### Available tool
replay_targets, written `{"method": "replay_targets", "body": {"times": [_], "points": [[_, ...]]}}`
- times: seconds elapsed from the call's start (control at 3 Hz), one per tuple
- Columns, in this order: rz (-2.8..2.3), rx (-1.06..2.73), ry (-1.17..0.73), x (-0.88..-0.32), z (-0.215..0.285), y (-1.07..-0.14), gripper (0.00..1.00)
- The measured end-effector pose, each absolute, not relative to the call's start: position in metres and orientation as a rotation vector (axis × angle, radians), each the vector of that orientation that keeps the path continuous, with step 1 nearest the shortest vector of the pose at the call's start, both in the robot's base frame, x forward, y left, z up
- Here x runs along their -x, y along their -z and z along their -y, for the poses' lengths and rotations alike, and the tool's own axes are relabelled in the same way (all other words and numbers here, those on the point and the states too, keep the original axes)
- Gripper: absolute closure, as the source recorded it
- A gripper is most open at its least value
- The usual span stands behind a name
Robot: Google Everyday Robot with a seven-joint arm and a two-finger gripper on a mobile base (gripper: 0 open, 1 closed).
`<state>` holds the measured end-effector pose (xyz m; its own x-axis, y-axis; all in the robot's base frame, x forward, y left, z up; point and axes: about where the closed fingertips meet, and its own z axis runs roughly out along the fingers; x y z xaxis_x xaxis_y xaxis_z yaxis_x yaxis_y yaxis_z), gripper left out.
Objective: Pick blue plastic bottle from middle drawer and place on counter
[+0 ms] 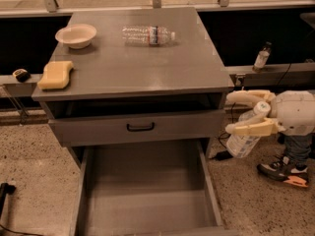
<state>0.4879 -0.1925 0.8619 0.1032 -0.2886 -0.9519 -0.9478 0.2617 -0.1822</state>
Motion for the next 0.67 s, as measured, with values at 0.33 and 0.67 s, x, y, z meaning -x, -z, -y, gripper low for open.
{"method": "replay_targets", "body": {"times": [0.33, 0.67], "points": [[-1.365, 1.265, -0.839, -0.504, 0.180, -0.927, 1.00], [-1.345, 1.280, -0.964, -0.536, 0.148, -0.977, 1.00]]}}
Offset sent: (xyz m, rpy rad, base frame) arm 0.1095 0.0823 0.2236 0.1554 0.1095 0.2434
